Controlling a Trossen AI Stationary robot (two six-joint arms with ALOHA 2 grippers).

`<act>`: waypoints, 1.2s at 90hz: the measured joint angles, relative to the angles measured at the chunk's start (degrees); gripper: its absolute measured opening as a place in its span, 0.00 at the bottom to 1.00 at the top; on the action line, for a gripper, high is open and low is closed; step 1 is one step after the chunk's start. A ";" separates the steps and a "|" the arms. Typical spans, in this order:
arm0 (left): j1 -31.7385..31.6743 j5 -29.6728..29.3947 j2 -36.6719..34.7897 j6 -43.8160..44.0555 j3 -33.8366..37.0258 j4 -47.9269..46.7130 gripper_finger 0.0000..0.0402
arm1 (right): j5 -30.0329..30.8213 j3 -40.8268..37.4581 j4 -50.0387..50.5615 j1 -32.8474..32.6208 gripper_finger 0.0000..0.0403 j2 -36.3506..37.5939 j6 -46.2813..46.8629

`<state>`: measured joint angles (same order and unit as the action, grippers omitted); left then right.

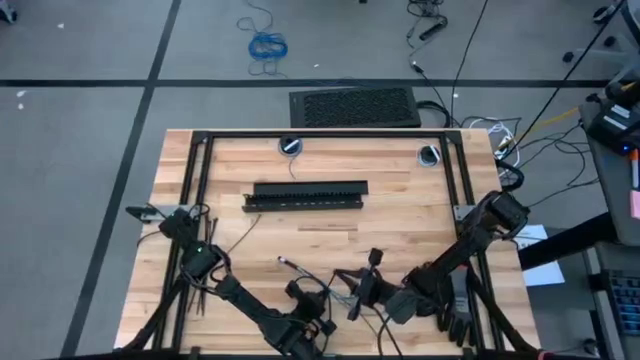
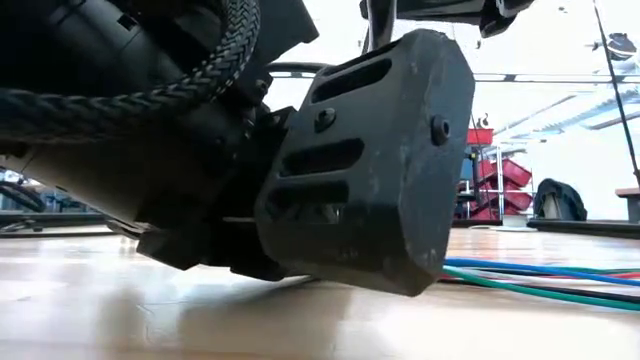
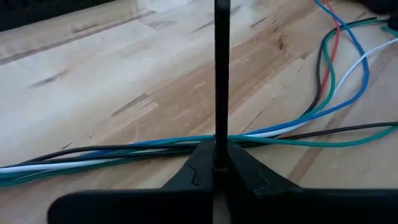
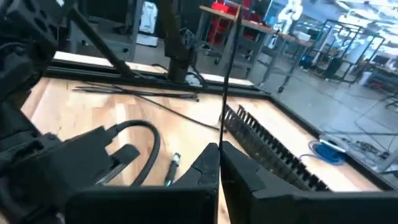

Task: Ziptie cables
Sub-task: Wrap the cable wires with zip tie

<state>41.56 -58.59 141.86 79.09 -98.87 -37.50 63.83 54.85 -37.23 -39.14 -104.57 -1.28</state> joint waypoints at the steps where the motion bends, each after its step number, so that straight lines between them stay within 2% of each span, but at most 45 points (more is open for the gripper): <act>1: 0.00 -0.02 0.00 -0.76 0.01 0.07 0.04 | -0.34 0.00 -0.06 0.04 0.00 0.04 0.17; 12: 0.46 -2.44 -0.59 -9.19 -0.01 1.21 0.06 | -6.15 0.20 0.28 0.62 0.00 0.11 5.22; 28: 0.80 -1.59 -3.91 -13.58 -0.65 0.57 0.13 | -2.16 0.31 7.69 -0.10 0.00 -0.20 10.31; 47: -0.04 -3.64 -7.00 -25.92 -0.83 0.42 0.23 | -3.50 0.28 9.32 -1.49 0.00 -0.31 10.56; 62: -1.26 -4.10 -8.76 -29.78 -0.86 0.52 0.26 | -2.54 0.26 15.27 -1.83 0.00 -0.39 13.55; 77: -2.56 -3.86 -8.74 -29.86 -0.88 -1.96 0.27 | 2.84 0.20 23.41 0.05 0.00 -0.44 15.59; 85: -3.55 -3.84 -8.74 -26.85 -0.88 -6.35 0.27 | 4.17 0.20 25.66 1.73 0.00 -0.44 15.33; 96: -5.53 -3.10 -8.74 -19.95 -0.88 -14.33 0.27 | 5.36 0.15 26.95 3.55 0.00 -0.48 15.04; 108: -6.56 1.04 -8.74 -16.52 -0.88 -15.23 0.27 | 5.54 0.15 25.56 3.66 0.00 -0.50 13.71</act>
<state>35.00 -57.55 133.12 62.57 -99.74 -52.73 69.37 55.00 -11.67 -35.49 -105.08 12.43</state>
